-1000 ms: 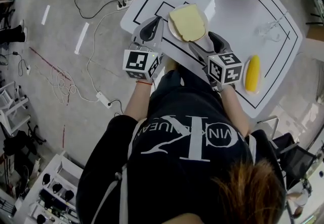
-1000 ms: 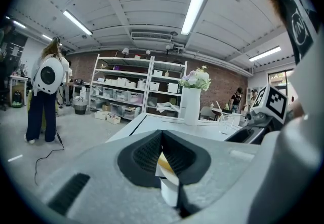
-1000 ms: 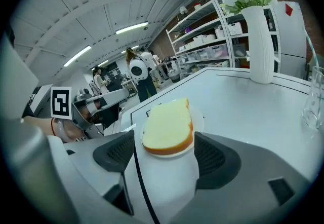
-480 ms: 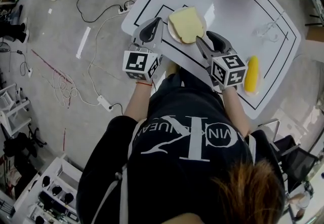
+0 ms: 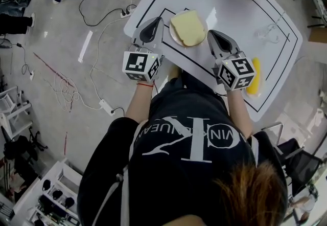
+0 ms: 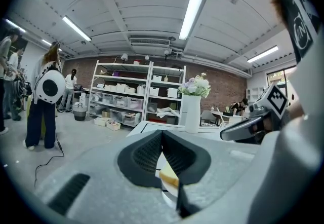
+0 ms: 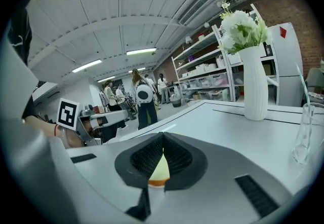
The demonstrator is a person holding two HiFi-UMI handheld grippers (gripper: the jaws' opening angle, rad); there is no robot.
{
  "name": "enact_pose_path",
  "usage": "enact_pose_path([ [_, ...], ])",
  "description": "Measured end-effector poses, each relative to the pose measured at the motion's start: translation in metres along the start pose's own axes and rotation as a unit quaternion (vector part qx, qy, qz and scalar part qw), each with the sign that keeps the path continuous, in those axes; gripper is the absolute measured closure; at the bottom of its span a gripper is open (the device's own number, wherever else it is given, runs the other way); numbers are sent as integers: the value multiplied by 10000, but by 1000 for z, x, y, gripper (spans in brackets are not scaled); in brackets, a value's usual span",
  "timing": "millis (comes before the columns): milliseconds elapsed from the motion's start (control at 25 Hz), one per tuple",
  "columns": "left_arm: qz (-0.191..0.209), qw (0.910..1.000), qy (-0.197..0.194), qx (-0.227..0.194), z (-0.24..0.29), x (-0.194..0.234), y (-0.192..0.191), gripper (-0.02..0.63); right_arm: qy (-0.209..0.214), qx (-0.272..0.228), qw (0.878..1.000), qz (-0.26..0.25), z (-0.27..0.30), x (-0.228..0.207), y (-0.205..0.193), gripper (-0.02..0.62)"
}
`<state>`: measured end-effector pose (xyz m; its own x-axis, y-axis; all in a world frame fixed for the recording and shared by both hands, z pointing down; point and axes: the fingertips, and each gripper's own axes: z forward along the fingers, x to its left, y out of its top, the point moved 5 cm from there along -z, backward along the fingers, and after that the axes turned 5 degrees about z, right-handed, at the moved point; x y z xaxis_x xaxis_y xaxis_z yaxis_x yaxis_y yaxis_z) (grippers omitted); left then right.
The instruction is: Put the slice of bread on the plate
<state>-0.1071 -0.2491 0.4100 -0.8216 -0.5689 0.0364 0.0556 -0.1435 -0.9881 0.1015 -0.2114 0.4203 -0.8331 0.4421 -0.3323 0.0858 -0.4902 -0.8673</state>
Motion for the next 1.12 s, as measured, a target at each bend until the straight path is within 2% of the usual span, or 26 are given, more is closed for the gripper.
enact_pose_path([
  [520, 93, 9996, 132, -216, -4, 10, 23, 601, 98, -613, 9972, -411, -7, -1, 31, 594],
  [1120, 254, 9978, 390, -472, -22, 25, 49, 601, 141, -1374, 9884, -631, -18, 1, 65, 594],
])
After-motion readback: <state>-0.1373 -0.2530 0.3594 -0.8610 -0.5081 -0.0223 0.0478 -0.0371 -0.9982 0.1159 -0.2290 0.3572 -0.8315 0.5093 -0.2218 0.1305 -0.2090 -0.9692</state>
